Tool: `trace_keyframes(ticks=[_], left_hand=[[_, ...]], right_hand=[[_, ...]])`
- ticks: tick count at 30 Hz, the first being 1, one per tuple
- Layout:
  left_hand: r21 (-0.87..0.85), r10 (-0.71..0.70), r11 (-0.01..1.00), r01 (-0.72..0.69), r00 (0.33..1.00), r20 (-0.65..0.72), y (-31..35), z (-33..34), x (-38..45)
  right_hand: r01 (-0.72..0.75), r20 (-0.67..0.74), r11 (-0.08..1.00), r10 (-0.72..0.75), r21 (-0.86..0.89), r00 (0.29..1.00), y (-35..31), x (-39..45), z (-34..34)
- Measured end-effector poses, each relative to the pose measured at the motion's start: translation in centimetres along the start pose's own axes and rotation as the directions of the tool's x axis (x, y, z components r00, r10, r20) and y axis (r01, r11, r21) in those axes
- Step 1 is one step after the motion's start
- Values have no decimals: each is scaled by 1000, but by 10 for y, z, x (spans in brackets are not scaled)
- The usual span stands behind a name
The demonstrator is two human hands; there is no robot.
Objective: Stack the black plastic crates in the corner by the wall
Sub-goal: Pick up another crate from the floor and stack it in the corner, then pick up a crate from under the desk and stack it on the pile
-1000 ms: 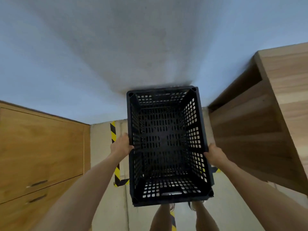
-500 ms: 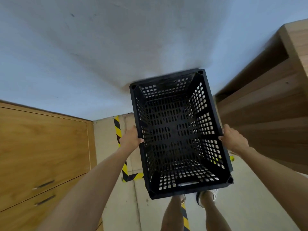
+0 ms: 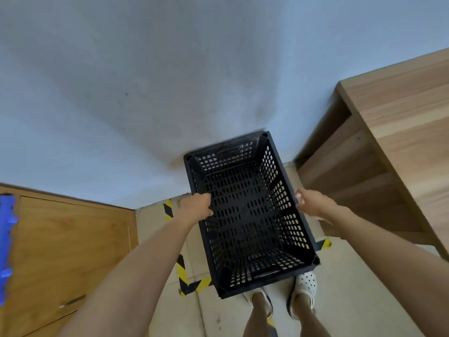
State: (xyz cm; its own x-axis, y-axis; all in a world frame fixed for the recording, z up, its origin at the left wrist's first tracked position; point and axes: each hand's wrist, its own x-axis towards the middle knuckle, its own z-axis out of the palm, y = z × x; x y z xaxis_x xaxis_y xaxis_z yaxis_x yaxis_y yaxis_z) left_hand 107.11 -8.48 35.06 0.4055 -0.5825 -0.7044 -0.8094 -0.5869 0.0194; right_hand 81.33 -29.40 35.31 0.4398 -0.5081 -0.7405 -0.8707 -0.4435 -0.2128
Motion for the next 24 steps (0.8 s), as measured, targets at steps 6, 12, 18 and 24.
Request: trace_keyframes(ticks=[6, 12, 18, 24], left_hand=[[30, 179, 984, -177, 981, -81, 54, -65, -21], [235, 380, 909, -344, 916, -132, 120, -109, -49], [362, 521, 823, -437, 836, -175, 203, -148, -83], [496, 617, 730, -470, 766, -182, 306, -164, -125]], right_hand=[[122, -87, 992, -120, 15, 989, -8, -55, -47], [121, -169, 993, -118, 8, 978, 36, -110, -70], [26, -232, 1000, -29, -14, 972, 114, -169, -94], [-24, -344, 989, 73, 144, 936, 199, -241, -113]])
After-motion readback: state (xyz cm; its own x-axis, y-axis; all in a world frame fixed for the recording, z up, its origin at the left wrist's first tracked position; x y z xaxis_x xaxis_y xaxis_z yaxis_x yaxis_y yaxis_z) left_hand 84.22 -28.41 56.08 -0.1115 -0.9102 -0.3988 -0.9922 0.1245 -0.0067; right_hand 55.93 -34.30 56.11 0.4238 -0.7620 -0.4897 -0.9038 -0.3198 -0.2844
